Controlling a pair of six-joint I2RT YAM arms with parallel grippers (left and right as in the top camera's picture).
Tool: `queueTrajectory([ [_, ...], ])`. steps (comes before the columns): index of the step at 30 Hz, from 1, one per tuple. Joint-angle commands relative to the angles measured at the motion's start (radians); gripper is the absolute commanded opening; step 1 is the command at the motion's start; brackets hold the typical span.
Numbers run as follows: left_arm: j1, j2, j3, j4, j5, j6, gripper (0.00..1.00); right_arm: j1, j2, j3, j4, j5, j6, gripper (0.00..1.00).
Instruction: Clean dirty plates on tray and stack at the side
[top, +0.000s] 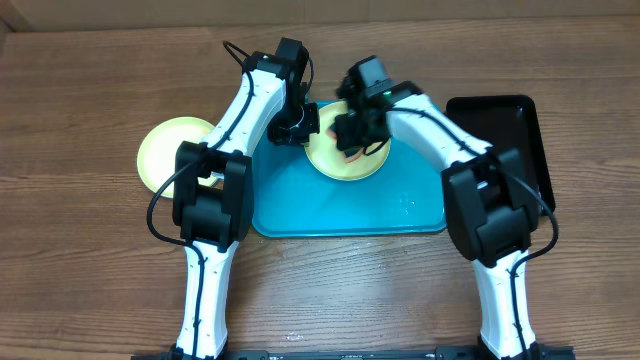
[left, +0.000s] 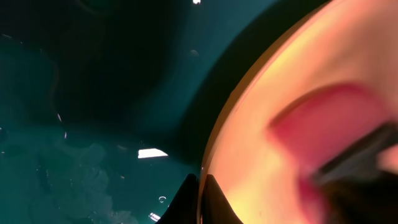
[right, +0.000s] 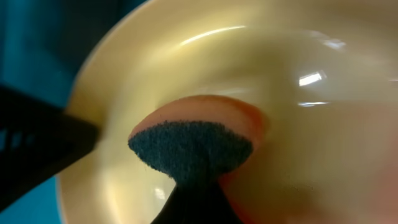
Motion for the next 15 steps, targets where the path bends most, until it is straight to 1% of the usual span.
queueTrajectory([
  [1, -0.008, 0.007, 0.019, 0.002, 0.024, 0.027, 0.04, 0.027, 0.021, 0.018, -0.017, -0.012, -0.031, 0.04],
  [4, -0.008, 0.007, 0.019, 0.001, 0.024, 0.027, 0.04, -0.022, 0.021, 0.024, -0.021, 0.071, -0.004, 0.04],
  [6, -0.008, 0.007, 0.019, 0.001, 0.024, 0.027, 0.04, -0.055, 0.021, 0.024, -0.021, 0.195, 0.024, 0.04],
  [7, -0.008, 0.007, 0.019, 0.001, 0.024, 0.027, 0.04, -0.063, 0.021, 0.024, -0.021, 0.225, 0.026, 0.04],
  [8, -0.008, 0.007, 0.019, 0.001, 0.024, 0.027, 0.04, -0.079, 0.021, 0.024, -0.020, 0.313, 0.026, 0.04],
  [11, -0.008, 0.007, 0.019, 0.000, 0.024, 0.027, 0.04, -0.099, 0.021, 0.024, -0.013, 0.447, 0.024, 0.04],
  [15, -0.008, 0.007, 0.019, -0.005, 0.024, 0.027, 0.04, -0.097, 0.021, 0.024, -0.007, 0.441, 0.017, 0.04],
])
